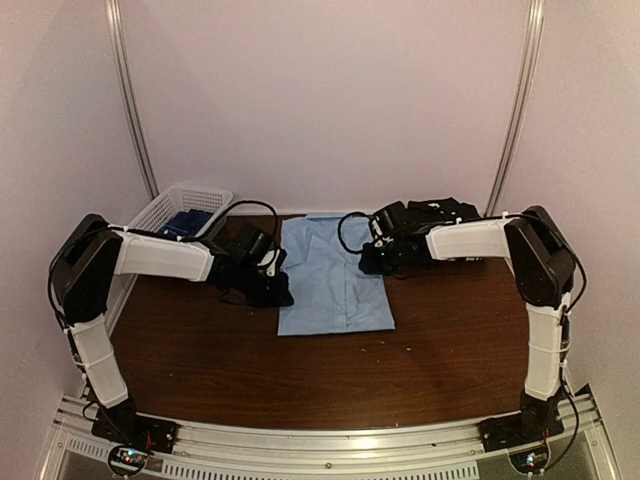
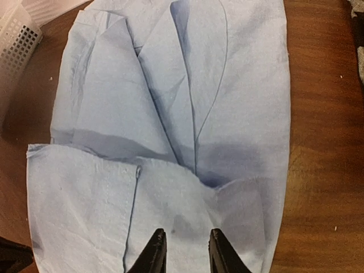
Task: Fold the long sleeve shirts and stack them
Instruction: Smooth out the 2/3-rectangle-folded shirt at the center of the board.
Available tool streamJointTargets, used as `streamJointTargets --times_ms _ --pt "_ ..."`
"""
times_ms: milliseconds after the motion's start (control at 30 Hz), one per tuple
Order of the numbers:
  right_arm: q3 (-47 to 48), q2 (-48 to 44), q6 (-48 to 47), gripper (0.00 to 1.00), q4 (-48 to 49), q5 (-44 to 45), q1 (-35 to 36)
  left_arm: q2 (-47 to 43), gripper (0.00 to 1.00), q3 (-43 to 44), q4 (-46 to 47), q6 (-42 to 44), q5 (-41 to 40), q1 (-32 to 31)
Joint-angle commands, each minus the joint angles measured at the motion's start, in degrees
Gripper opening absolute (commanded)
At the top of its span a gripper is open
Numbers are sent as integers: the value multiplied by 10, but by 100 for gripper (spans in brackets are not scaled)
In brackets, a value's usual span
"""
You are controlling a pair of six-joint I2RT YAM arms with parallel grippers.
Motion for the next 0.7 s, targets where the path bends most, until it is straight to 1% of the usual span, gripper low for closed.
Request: streamJointTargets --times_ms 0,167,300,433,667 --pt "43 47 -6 27 23 -41 -20 -25 10 -18 22 -14 1 -6" --pt "79 97 6 27 23 -53 -46 -38 10 -45 22 -20 -4 -6" --pt "95 116 21 26 16 -57 -66 -54 10 -69 25 -26 -7 -6" --pt "81 104 38 28 30 -73 -83 -64 10 -94 31 -32 -4 -7" --pt "37 42 31 35 27 -78 -84 -94 11 -132 30 -36 -8 -7"
